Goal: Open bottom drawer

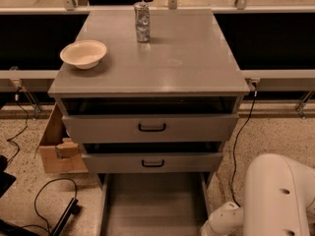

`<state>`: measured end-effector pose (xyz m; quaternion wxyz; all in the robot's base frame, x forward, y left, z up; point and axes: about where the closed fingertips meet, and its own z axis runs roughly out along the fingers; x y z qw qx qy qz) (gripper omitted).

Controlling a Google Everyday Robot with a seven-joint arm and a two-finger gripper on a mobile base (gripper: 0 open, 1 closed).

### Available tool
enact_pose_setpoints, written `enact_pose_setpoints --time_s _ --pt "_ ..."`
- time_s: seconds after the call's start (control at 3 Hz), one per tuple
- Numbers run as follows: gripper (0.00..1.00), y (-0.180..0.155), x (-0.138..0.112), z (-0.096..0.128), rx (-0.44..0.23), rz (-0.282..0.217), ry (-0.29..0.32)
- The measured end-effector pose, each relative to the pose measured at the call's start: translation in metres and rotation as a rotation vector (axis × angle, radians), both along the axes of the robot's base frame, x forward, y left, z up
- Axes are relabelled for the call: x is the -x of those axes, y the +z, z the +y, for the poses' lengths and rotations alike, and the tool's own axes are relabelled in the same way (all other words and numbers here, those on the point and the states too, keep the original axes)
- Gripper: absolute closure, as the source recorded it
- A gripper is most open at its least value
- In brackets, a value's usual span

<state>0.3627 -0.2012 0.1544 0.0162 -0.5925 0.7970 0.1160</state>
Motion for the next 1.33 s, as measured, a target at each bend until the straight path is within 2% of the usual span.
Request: enact_pose_setpoints --time_s 1.0,1.33 --pt "0.13 0.0 -0.0019 0.0001 0.0 0.0 0.0" --pt "0.0 -0.0001 -0.0023 0.0002 0.0 0.0 0.0"
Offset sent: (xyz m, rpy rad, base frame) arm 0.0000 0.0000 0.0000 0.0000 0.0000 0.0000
